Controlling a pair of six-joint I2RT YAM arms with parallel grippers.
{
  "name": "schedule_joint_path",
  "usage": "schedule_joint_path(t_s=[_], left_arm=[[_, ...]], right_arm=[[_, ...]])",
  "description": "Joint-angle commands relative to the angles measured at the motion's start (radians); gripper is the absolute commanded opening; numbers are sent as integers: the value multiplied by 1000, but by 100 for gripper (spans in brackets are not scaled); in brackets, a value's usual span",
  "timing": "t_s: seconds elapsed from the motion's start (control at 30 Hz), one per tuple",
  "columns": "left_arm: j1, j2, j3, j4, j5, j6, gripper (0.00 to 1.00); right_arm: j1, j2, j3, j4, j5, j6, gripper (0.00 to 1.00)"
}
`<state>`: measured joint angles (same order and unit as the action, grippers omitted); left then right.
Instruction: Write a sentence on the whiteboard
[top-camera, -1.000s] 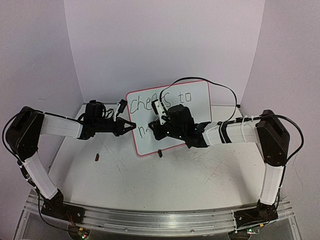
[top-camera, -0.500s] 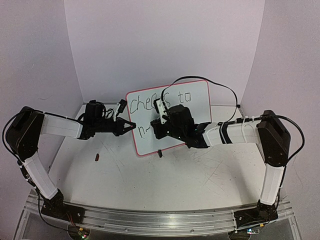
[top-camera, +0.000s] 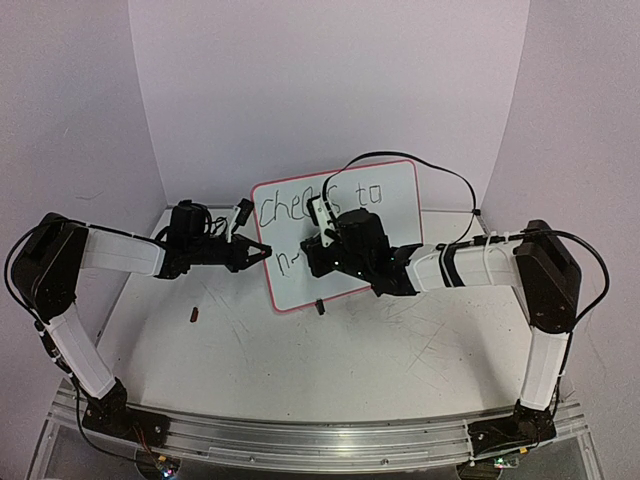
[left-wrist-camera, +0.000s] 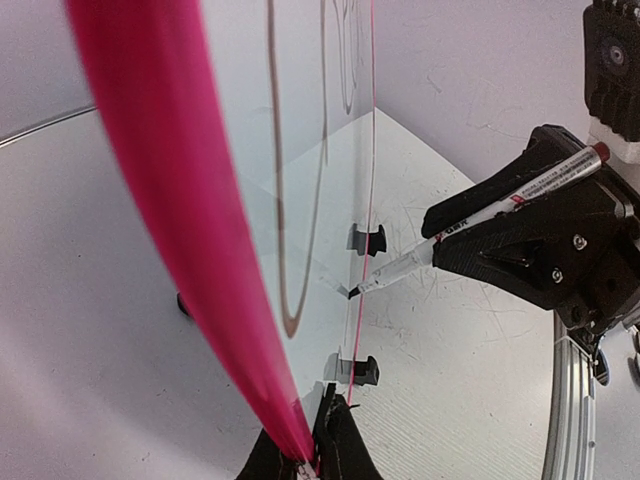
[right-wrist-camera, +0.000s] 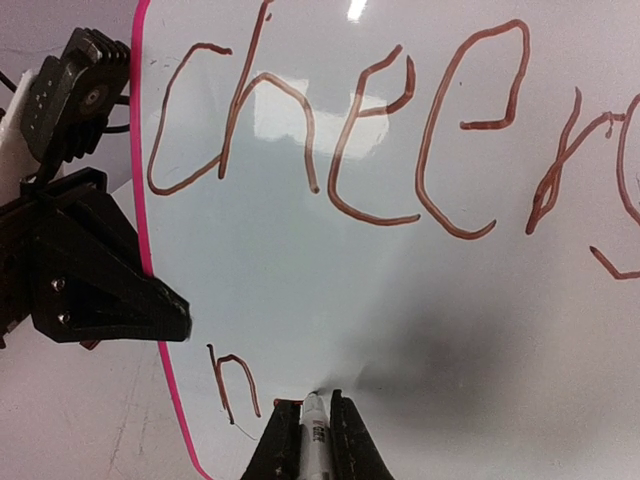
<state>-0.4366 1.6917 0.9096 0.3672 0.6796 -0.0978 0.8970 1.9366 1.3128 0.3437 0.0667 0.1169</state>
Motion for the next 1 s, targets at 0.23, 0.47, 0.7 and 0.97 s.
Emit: schedule_joint_path(t_s=[0.23,0.47,0.7,0.97], left_arm=[[13,-5,29,12,-118,96,0],[13,-8,26,12,-118,96,0],[13,-9,24,12,-119,96,0],[13,-12,23,12,-119,96,0]], right_arm=[[-6,22,49,49,-20,3,0],[2,37,48,32,-39,5,0],[3,35,25,23,-53,18,0],[4,28,-18,17,-50,27,0]])
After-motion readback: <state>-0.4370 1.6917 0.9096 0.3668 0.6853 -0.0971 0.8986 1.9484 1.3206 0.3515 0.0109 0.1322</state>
